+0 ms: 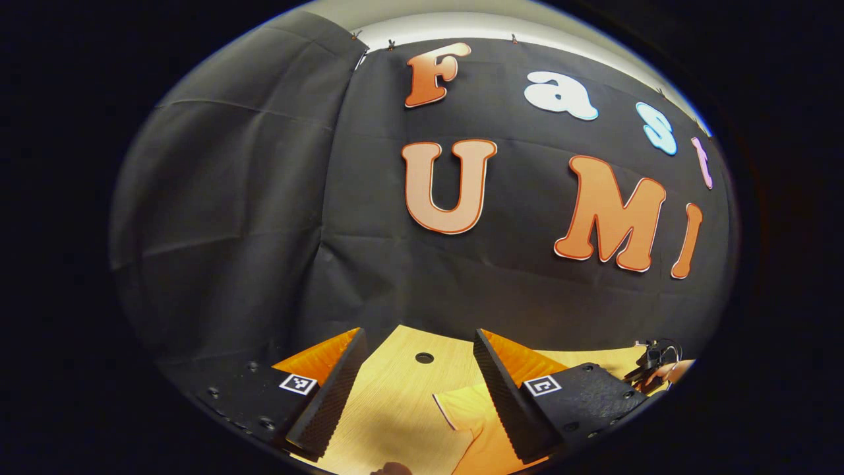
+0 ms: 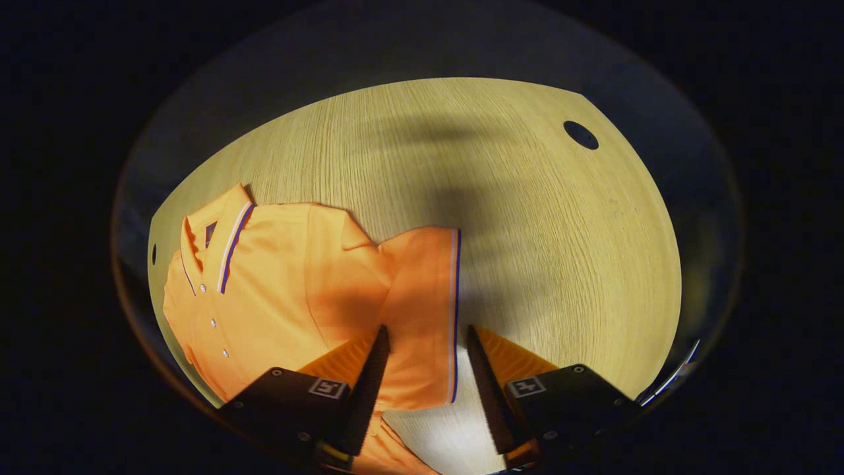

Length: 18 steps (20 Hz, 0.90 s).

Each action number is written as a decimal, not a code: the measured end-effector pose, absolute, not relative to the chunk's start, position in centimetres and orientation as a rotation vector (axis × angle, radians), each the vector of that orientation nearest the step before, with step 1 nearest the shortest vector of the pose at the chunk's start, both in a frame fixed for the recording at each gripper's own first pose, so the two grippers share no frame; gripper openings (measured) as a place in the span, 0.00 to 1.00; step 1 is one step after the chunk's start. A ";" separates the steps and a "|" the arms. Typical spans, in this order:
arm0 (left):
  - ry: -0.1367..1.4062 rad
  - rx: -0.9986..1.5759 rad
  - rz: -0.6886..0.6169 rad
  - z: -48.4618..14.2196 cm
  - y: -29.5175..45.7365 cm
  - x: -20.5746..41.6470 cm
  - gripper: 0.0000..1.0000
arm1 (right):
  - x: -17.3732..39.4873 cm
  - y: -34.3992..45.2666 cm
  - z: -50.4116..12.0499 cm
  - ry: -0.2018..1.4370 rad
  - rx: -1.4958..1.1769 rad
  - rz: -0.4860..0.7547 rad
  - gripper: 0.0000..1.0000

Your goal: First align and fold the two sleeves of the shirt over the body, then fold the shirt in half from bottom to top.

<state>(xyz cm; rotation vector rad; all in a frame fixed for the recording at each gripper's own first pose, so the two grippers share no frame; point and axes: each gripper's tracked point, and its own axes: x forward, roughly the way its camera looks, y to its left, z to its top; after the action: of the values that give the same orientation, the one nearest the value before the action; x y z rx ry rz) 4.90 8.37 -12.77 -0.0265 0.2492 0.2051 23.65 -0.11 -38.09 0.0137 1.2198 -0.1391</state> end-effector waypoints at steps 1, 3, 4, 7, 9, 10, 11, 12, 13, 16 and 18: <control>0.251 -0.037 0.205 -12.9 8.6 4.8 0.98 | 23.8 0.0 -38.0 1.215 0.021 -0.143 0.64; 0.255 -0.057 0.197 -13.4 8.9 4.5 0.98 | 23.7 0.5 -37.9 1.201 0.003 -0.120 0.36; 0.258 -0.057 0.198 -13.5 9.1 4.5 0.98 | 23.8 0.8 -38.0 1.188 -0.026 -0.105 0.27; 0.262 -0.048 0.188 -13.6 9.8 4.3 0.98 | 24.2 1.4 -37.7 1.126 -0.026 -0.114 0.00; 0.266 -0.047 0.171 -13.5 10.1 4.3 0.98 | 24.2 1.4 -37.6 1.092 -0.011 -0.131 0.03; 0.267 -0.041 0.163 -13.5 10.3 4.1 0.98 | 24.1 1.6 -37.6 1.084 0.017 -0.135 0.03; 0.265 -0.033 0.158 -13.4 10.5 4.1 0.98 | 24.0 1.8 -37.5 1.073 0.046 -0.144 0.03; 0.264 -0.025 0.154 -13.1 10.9 4.1 0.98 | 23.9 2.0 -37.5 1.068 0.072 -0.149 0.03; 0.262 -0.018 0.152 -13.0 11.3 4.1 0.98 | 23.4 2.5 -37.5 1.081 0.089 -0.138 0.02; 0.268 -0.020 0.125 -13.1 11.8 4.0 0.98 | 23.4 3.3 -36.2 1.030 0.065 -0.132 0.03; 0.268 -0.026 0.113 -13.2 12.5 4.0 0.98 | 23.4 4.8 -34.5 1.002 0.117 -0.116 0.00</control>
<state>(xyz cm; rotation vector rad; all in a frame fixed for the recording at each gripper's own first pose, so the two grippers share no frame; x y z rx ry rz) 3.96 12.53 -13.16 -0.0257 0.2683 0.1134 23.44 4.80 -34.53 0.1174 1.0021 -0.1160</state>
